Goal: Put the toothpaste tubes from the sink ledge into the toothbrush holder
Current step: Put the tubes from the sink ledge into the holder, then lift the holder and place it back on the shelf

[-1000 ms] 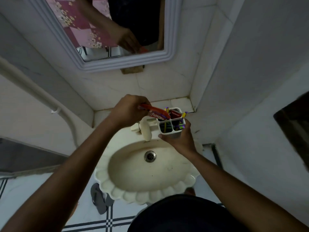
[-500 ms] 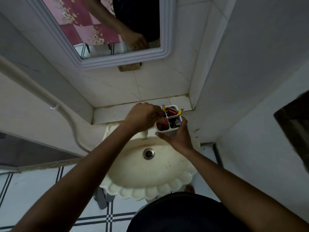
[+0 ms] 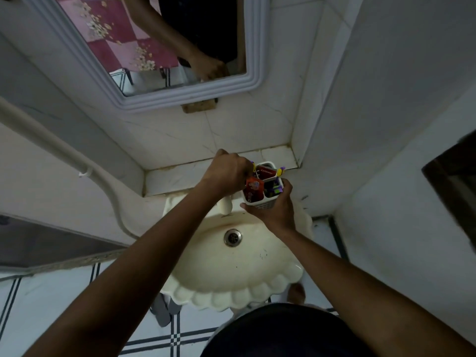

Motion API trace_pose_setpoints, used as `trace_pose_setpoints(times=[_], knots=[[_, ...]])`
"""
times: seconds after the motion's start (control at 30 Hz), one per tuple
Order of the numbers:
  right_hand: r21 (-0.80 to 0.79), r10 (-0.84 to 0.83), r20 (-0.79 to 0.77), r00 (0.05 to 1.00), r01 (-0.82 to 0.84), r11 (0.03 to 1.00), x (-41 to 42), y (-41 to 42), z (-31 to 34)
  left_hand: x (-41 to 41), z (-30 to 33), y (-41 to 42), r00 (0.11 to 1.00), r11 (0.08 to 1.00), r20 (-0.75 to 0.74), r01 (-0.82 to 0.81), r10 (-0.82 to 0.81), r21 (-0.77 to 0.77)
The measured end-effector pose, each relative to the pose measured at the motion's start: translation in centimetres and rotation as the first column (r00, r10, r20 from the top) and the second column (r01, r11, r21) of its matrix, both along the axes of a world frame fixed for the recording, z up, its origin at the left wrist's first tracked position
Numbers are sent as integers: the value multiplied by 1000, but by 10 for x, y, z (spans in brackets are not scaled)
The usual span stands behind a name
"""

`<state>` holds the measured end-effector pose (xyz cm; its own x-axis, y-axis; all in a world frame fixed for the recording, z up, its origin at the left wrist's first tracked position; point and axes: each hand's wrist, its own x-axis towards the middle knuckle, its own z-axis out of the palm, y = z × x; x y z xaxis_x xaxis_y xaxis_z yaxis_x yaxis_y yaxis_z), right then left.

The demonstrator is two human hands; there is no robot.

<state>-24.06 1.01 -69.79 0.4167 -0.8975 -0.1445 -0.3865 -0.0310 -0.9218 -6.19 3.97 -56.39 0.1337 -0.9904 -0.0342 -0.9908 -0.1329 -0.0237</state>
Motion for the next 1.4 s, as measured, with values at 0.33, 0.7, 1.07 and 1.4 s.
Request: trace_pose_setpoints(times=[0.33,0.7,1.07,1.4], knots=[[-36,-129,55,990,131,991,5,3,10,31,-17,32,816,931,-572,-273,89,-244],[-259,-184,245,952,247,934,16,-18,103,40,28,58,817,809,-559,-420,139,-412],[-429,-20,458,889,241,870,9,-51,282,4,169,58,901,597,-426,-390,88,-702],[-508,27,555,832,313,802,-22,-61,470,-21,342,53,970,425,-241,-224,14,-877]])
